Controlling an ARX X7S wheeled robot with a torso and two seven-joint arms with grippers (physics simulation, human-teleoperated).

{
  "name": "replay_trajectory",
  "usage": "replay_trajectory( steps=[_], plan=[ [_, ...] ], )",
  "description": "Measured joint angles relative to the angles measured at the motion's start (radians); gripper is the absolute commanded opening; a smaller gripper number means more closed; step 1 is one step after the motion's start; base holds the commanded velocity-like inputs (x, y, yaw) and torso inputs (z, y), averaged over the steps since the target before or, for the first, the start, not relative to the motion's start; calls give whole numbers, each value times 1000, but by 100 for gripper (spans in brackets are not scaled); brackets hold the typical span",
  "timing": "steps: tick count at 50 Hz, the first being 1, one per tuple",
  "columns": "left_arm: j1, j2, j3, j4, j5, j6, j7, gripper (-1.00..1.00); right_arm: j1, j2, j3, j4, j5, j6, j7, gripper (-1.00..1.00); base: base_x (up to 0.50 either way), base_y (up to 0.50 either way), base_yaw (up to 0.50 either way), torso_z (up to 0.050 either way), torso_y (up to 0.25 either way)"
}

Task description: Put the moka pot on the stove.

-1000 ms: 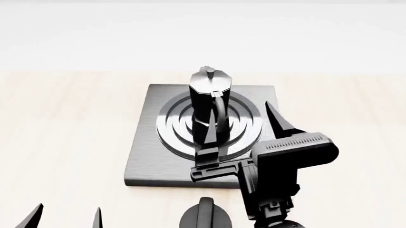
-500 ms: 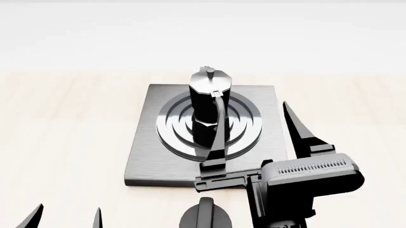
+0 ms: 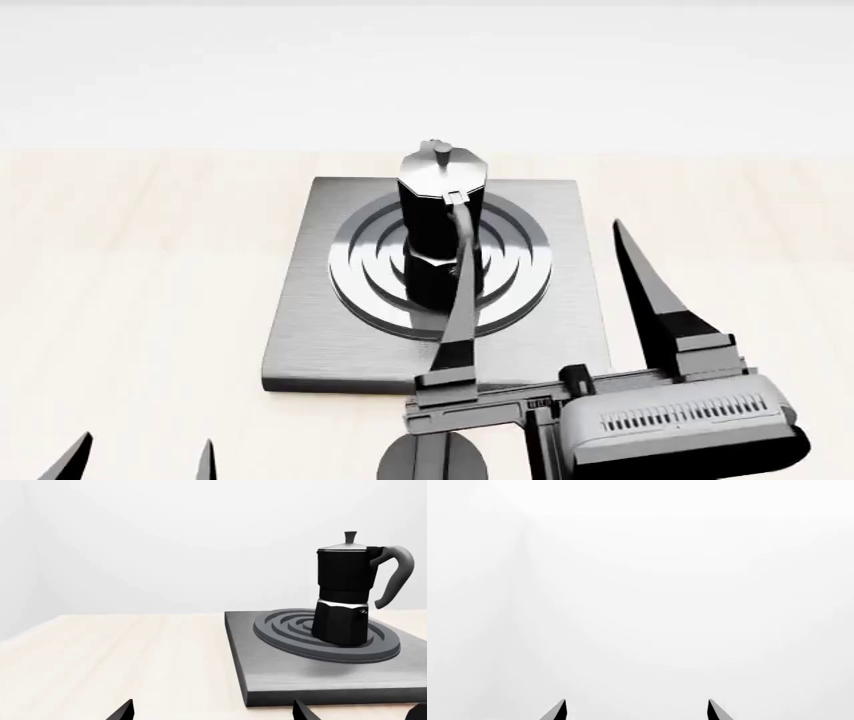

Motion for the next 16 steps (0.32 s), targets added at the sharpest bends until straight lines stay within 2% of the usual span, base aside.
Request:
replay_trajectory(
  steps=[16],
  plan=[
    [17,-6,5,10,0,8,-4,100,-67,37,8,-124,-29,-11,33,100,0,0,0,0,0]
  ],
)
